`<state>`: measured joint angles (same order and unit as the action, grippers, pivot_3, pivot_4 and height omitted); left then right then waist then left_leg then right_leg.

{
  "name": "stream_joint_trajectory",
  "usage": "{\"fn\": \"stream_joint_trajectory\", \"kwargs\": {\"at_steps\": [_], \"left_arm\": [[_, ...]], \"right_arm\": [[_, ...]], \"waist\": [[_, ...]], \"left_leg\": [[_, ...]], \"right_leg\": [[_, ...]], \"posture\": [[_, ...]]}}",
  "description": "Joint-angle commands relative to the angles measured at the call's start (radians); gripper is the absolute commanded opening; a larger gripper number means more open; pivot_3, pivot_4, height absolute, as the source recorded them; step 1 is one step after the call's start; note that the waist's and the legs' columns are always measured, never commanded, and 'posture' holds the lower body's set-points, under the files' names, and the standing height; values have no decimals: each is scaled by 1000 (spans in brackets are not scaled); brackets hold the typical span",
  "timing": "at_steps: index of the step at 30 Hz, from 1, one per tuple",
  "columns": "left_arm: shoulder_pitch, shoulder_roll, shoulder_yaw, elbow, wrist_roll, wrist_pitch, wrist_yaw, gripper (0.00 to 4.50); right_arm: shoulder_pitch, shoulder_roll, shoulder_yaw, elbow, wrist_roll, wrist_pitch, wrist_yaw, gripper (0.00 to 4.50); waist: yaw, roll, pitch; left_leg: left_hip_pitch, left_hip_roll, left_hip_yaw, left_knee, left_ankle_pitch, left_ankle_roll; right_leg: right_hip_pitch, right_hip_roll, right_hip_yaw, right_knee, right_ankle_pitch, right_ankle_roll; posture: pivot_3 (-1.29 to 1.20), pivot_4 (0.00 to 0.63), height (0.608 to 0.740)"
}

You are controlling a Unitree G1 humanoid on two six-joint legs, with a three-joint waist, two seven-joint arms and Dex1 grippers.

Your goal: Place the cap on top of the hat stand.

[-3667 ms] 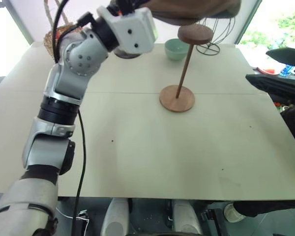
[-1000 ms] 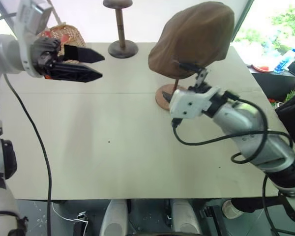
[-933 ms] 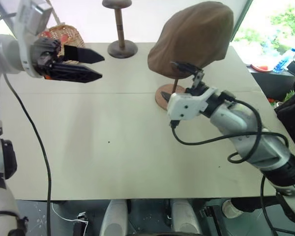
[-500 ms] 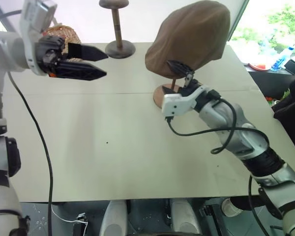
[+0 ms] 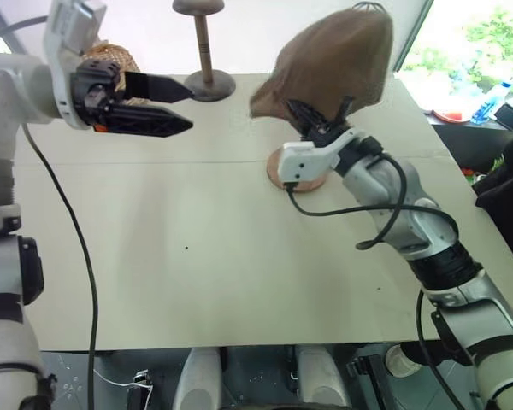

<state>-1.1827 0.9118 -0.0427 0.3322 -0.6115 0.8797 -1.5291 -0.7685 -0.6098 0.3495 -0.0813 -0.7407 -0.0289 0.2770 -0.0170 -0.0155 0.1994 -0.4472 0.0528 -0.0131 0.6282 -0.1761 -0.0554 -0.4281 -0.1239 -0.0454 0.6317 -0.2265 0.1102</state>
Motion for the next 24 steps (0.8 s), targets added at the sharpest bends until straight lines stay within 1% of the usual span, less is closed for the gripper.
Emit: {"fn": "stream_joint_trajectory", "kwargs": {"at_steps": [1, 4, 7, 12, 15, 17, 21, 24], "left_arm": [[-6, 6, 42, -13, -1, -17, 7, 4500], [-1, 5, 42, -11, 1, -25, 10, 4500], [0, 1, 45, -10, 1, -29, 18, 4500], [2, 3, 54, -10, 1, -27, 22, 4500], [7, 3, 59, -19, -1, -25, 33, 4500], [9, 4, 64, -25, -4, -22, 40, 4500], [9, 8, 74, -32, -7, -18, 53, 4500], [14, 14, 81, -43, -10, -15, 64, 4500]], "right_arm": [[-31, -17, -86, -80, 26, -24, 5, 265], [-45, -29, -127, -96, 58, -54, 9, 265], [-65, -33, -185, -109, 136, -104, 11, 265], [-91, -23, -276, -59, 316, -174, 29, 265], [-133, -45, -308, 49, 431, -285, 60, 265], [-158, -66, -311, 136, 498, -414, 93, 265], [-177, -93, -303, 288, 571, -599, 150, 265], [-159, -107, -303, 343, 610, -696, 188, 265]], "waist": [[1, 0, 0], [2, 0, 0], [2, 0, 0], [0, 0, 0], [-1, 0, 0], [-1, 0, 0], [-2, 0, 0], [-3, 0, 0]], "left_leg": [[0, 0, 0, 0, 0, 0], [0, 0, 0, 0, 0, 0], [0, 0, 0, 0, 0, 0], [0, 0, 0, 0, 0, 0], [1, 0, 0, 0, 0, 0], [1, 0, 0, 0, 0, 0], [2, 0, 0, -1, 0, 0], [2, 0, 0, -1, 0, 0]], "right_leg": [[0, 0, 0, 0, 0, 0], [0, 0, 0, 0, 0, 0], [0, 0, 0, 0, 0, 0], [0, 0, 0, 0, 0, 1], [1, 0, 0, 0, 2, 3], [1, 0, 0, 0, 2, 3], [1, 0, 0, 0, 2, 3], [1, 0, 0, 0, 2, 3]], "posture": [[0, 150, 728], [0, 150, 728], [0, 150, 728], [0, 150, 728], [0, 150, 728], [0, 150, 728], [0, 150, 728], [0, 150, 728]]}}
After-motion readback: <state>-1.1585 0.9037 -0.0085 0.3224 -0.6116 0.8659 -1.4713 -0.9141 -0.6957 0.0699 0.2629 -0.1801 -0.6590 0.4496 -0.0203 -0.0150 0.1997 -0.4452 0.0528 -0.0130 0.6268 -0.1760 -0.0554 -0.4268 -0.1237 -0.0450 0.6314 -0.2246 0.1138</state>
